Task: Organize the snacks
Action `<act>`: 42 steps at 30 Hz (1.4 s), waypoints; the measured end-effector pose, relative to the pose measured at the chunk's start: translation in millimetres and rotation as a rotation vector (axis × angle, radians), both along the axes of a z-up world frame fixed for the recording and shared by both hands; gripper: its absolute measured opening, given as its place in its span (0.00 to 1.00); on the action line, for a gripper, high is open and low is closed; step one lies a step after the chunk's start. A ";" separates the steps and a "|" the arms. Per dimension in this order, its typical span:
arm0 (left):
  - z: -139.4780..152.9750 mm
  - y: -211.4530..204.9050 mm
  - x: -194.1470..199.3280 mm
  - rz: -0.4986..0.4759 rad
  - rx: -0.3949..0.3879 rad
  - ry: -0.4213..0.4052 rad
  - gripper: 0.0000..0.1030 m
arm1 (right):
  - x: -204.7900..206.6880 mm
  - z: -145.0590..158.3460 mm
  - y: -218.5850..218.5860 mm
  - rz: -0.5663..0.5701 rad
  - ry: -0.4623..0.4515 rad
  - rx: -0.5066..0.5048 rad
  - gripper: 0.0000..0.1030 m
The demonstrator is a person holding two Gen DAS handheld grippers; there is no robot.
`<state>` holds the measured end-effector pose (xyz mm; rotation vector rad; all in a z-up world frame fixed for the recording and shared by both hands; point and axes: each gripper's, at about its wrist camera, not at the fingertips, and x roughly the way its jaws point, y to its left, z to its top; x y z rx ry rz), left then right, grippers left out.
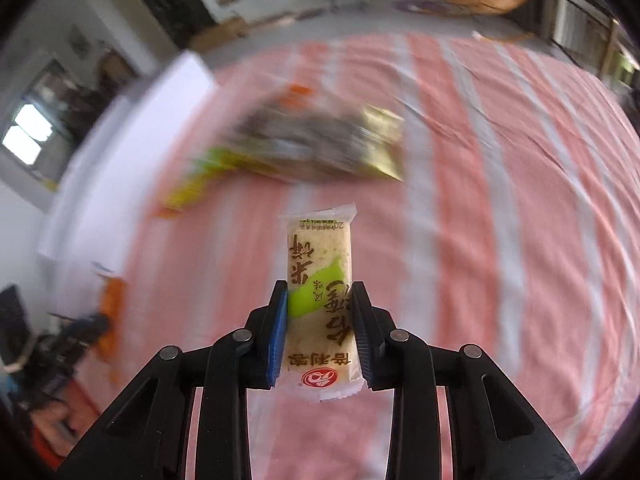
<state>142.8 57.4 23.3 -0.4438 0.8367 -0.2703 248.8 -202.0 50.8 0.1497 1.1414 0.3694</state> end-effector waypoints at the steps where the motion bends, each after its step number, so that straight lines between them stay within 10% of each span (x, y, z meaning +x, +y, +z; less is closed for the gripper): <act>1: 15.7 13.1 -2.4 0.018 -0.023 -0.028 0.38 | -1.2 12.7 14.8 0.025 -0.016 0.028 0.31; 9: 100.2 138.2 0.8 0.242 0.076 -0.139 0.38 | 7.8 95.5 182.3 0.254 -0.077 0.293 0.31; 13: 97.4 185.7 15.3 0.353 0.214 -0.085 0.66 | 10.6 110.5 278.1 0.352 -0.100 0.333 0.32; 15: 85.6 200.0 20.7 0.426 0.272 -0.049 0.81 | 11.9 105.5 324.9 0.393 -0.093 0.342 0.44; 16: 79.3 206.2 21.5 0.445 0.285 -0.041 0.82 | 13.6 100.4 343.1 0.407 -0.087 0.318 0.68; 19: 63.4 213.7 15.3 0.469 0.276 -0.010 0.82 | 14.1 85.7 364.2 0.388 -0.080 0.279 0.74; 25: 63.6 160.8 -20.7 0.392 0.184 -0.112 0.83 | -13.0 58.7 303.5 0.363 -0.231 0.135 0.73; 34: 40.7 -42.7 -47.0 -0.091 0.097 -0.133 1.00 | -64.3 -42.2 130.0 0.212 -0.379 -0.341 0.73; 42: -43.3 -134.3 -8.3 -0.188 0.353 -0.004 1.00 | -71.4 -70.2 34.0 -0.024 -0.277 -0.282 0.75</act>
